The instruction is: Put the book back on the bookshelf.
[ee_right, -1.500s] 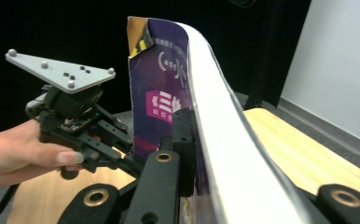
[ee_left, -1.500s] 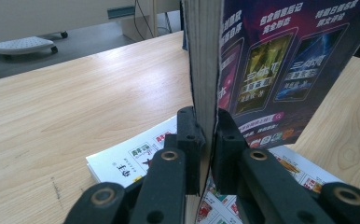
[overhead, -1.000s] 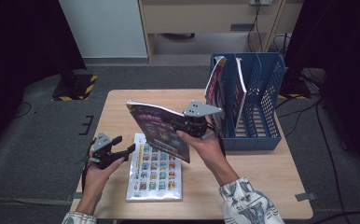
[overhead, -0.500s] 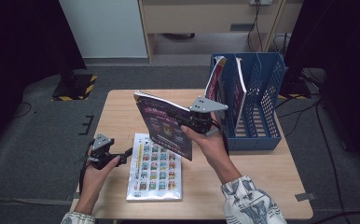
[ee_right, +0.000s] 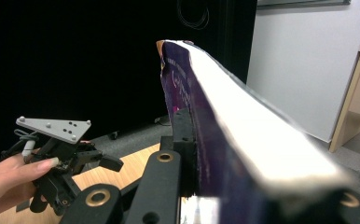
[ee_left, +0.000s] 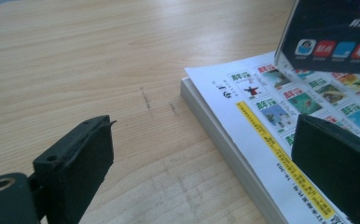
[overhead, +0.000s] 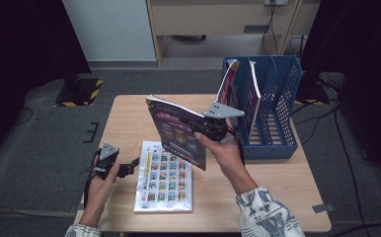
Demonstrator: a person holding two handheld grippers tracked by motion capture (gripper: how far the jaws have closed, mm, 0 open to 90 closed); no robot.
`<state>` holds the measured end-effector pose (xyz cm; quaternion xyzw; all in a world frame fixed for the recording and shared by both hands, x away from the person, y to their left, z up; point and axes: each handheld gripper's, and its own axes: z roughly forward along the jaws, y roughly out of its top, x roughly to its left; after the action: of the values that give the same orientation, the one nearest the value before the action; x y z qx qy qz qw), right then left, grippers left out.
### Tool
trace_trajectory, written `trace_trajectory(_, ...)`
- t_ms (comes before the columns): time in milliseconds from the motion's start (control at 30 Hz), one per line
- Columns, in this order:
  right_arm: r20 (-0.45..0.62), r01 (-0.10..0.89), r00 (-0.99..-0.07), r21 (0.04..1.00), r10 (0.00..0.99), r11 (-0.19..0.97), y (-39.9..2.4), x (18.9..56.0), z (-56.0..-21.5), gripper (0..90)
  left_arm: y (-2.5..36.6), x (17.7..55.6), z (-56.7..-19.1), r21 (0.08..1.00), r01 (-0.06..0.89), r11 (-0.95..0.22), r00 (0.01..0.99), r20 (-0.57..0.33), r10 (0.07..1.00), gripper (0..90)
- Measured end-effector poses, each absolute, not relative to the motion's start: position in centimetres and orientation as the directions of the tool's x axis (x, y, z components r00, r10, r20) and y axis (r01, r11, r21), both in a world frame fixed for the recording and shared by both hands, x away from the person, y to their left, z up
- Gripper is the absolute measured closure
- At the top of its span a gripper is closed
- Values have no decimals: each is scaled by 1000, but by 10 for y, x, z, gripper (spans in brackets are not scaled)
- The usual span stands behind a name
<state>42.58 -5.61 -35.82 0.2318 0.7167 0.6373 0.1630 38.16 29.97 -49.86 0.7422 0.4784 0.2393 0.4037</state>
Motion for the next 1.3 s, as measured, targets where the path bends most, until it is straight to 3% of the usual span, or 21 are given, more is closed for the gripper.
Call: trace_trajectory(1300, 90, 144, -824, 988, 559, 54, -86, 418, -358, 836, 301, 383, -508, 781, 564, -268, 396, 30, 918, 57)
